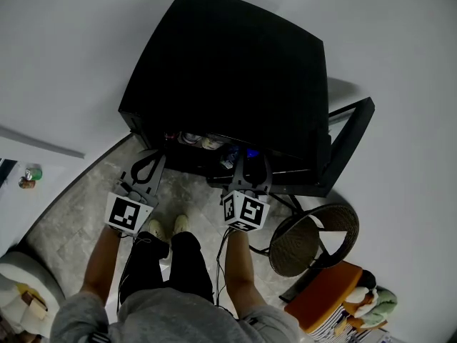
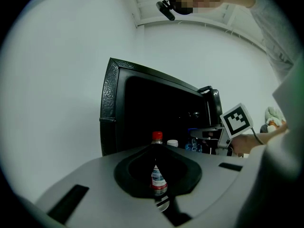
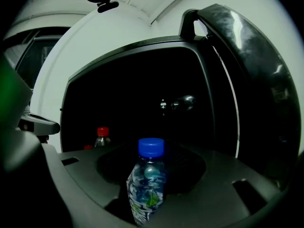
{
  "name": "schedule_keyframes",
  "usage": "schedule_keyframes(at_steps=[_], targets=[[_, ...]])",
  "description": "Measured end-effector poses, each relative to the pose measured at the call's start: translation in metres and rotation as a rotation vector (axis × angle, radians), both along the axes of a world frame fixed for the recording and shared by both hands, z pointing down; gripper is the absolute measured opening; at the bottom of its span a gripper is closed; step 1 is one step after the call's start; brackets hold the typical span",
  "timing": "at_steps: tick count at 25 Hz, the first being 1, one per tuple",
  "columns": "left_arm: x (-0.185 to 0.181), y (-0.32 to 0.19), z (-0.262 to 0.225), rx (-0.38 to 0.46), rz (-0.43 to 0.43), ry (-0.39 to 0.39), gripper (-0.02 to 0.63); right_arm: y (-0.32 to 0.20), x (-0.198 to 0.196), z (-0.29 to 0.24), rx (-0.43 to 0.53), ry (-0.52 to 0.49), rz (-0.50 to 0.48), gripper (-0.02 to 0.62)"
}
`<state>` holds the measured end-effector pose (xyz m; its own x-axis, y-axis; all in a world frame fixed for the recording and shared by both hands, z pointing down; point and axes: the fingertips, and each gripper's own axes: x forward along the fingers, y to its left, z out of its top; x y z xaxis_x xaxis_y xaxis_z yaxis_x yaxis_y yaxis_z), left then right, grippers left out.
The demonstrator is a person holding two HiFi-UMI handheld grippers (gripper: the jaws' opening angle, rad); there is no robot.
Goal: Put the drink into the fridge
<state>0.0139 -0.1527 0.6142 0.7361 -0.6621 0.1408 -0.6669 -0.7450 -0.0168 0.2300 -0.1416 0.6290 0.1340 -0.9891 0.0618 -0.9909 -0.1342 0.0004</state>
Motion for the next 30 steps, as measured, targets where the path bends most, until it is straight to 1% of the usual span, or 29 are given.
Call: schedule_keyframes(at_steps=[14,26,30], targets=[[-0.003,-0.012,0.012,0.011,0.032,0.009,0.002,-0.026,0.009,0.010,0.029,0.057,0.092,0.185],[-0.004,-0.015,0.016,0.000,0.025,0.014,0.002,-0.033,0.011,0.011,0.030,0.060,0.101,0.187],[-0.002,-0.010,0.017,-0.003,0.027,0.013,0.002,-0.030,0.008,0.011,0.043,0.049,0.092,0.234]])
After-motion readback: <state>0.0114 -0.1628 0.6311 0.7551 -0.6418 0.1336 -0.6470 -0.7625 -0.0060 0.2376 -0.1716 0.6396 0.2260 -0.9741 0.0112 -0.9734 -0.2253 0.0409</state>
